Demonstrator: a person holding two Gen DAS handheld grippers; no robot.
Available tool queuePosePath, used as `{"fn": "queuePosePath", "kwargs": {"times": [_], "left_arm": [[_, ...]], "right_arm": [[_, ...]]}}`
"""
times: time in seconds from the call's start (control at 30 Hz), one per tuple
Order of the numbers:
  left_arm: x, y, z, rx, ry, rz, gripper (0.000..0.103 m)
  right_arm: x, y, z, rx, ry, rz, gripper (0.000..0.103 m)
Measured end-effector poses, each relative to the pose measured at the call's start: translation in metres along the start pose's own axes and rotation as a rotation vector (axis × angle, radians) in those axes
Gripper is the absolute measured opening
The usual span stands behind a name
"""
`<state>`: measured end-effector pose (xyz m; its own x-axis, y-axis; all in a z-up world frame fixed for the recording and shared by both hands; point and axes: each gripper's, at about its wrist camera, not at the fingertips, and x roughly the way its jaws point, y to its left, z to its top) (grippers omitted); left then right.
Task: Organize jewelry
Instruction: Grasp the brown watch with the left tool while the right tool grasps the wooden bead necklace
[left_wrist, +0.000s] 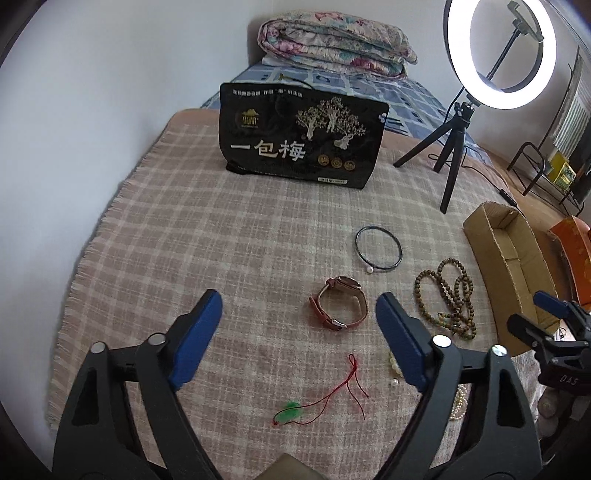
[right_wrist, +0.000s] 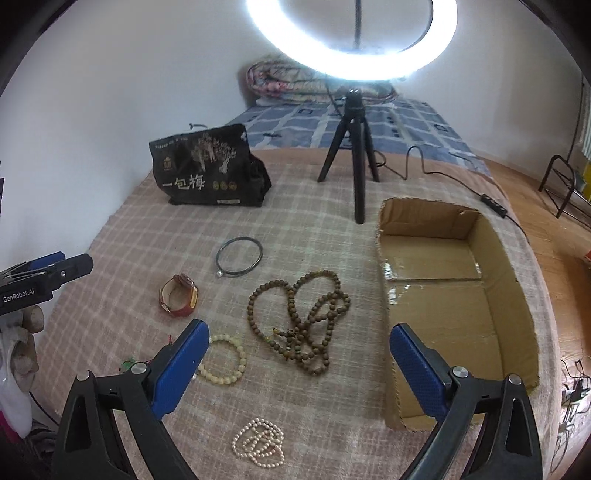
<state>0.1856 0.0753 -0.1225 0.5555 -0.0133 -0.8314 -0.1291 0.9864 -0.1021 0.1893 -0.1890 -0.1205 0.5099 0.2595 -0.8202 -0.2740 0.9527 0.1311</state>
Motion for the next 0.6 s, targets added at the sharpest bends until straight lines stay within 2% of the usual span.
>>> {"fn": "queuePosePath", "kwargs": {"times": [0.07, 0.13, 0.3, 0.6], "left_arm": [[0.014, 0.001, 0.0, -0.027, 0.035, -0.008, 0.074], [0.029, 0.001, -0.001, -0.053, 0.087, -0.037, 0.063], [0.054, -0.01, -0.003, -0.037, 0.143, -0.053, 0.062], [0.087, 0.0, -0.003, -0.09, 0.222, -0.063, 0.058]], "right_arm": [[0.02, 0.001, 0.001, 0.005, 0.055, 0.02, 0.092], [0.038, 0.0, 0.002, 0.012, 0.102, 0.025, 0.087], [0.067, 0.001, 0.007, 0.014, 0.157, 0.019, 0.087], [0.105, 0.013, 0.007, -0.03, 0.241, -0.046, 0.086]]}}
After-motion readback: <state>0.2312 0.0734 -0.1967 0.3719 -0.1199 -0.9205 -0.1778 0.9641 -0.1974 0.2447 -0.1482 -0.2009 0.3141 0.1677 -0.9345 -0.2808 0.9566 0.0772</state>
